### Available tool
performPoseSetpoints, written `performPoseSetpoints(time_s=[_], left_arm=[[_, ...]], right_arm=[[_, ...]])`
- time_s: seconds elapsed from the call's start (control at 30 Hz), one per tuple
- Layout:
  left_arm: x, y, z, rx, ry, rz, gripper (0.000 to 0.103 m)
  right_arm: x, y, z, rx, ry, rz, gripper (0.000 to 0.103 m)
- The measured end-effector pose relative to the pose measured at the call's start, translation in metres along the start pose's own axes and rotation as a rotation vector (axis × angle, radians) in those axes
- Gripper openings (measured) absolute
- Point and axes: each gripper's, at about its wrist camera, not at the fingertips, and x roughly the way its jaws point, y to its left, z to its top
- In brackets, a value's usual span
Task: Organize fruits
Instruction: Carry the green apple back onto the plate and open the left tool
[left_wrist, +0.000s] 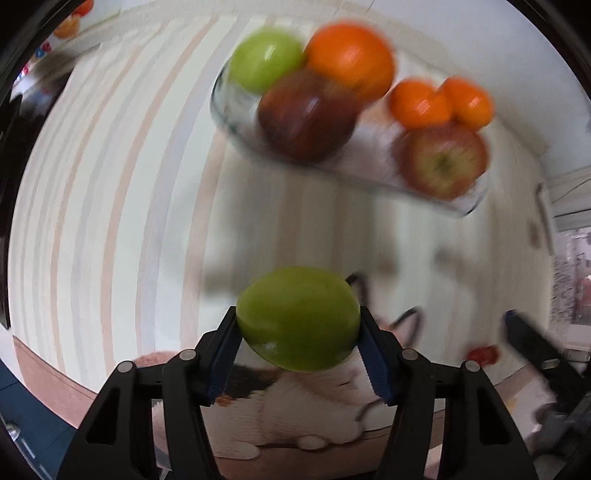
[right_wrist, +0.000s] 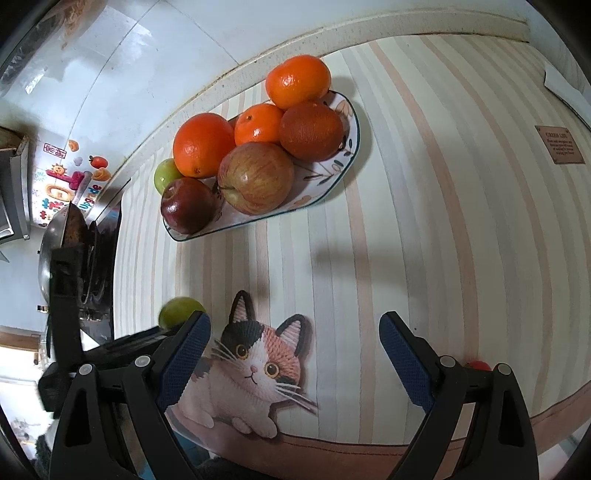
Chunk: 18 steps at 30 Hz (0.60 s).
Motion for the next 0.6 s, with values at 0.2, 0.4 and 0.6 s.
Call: performPoseSetpoints(time_s=[0.2,0.4,0.6], left_arm=[[-0.031,-0.033,0.056,0.054,-0.064,-0.046,0.058],[-0.02,-0.047,0.1,0.05,-0.064,-0.014,0.058],[-0.013,-0.038,0.127,0.033,-0.017,-0.02,0.059]], right_arm=[[-0.003,-0.003,0.033,0.022,-0.045,-0.009,0.095],[-0.004,0.009,0.073,-0.013,-0.097,-0.044,0.095],[0.001,0.016,0.093,-0.027,-0.106,-0.065,0.095]])
